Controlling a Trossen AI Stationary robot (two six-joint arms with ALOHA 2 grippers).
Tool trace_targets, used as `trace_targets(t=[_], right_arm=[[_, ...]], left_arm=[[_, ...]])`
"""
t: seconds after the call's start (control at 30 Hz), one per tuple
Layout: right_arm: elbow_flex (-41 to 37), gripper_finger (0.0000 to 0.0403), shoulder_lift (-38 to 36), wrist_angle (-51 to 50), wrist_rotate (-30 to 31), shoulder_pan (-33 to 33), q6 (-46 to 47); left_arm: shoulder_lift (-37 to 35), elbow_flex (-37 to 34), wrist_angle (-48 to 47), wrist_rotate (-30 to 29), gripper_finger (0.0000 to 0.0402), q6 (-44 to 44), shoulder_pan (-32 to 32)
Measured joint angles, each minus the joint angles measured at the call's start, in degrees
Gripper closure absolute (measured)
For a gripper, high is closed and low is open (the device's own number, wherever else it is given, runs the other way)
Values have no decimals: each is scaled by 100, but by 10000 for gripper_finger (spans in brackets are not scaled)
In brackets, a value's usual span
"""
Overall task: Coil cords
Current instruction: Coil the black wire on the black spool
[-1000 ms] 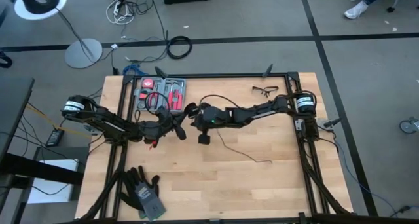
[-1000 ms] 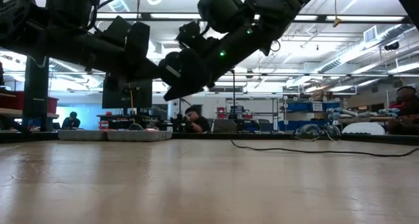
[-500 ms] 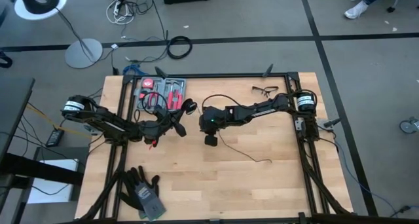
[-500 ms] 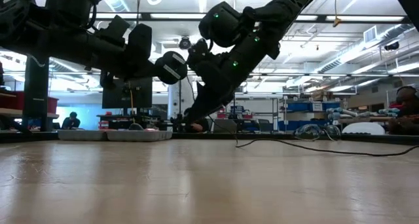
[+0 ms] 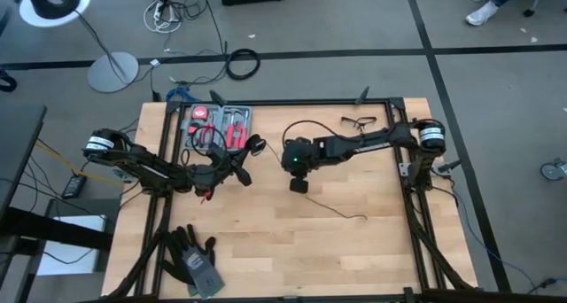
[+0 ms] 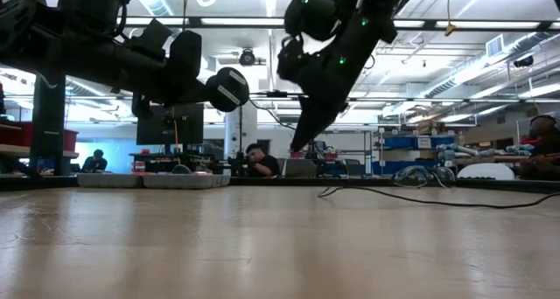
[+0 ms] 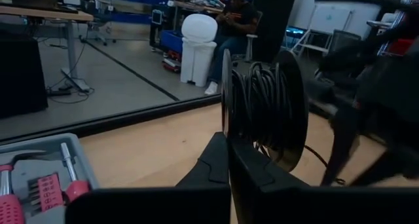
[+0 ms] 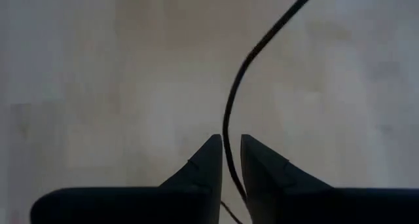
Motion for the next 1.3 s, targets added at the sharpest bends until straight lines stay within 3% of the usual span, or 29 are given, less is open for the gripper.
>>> trace_targets(t=[0.2, 0.43, 0.53, 0.73, 1.07, 1.3], right_arm=[[-920, 350, -725, 781, 432, -24, -23], [-2787, 348, -1251, 4653, 386, -23, 101], [-3365, 349, -1244, 5480, 364, -18, 124], [-3801, 351, -1249, 5957, 349, -20, 764], [-3759, 349, -1249, 6061, 344, -17, 700], [-3759, 326, -1249, 6101, 133, 70, 730]], left_arm=[[0, -2, -2, 40, 402, -5, -22], [0, 0, -4, 150, 402, -7, -39], [0, 0, 56, 181, 402, -9, -39], [0, 0, 68, 360, 402, -9, -39], [0, 0, 85, 362, 402, -9, -39], [0, 0, 50, 362, 402, -11, -39]])
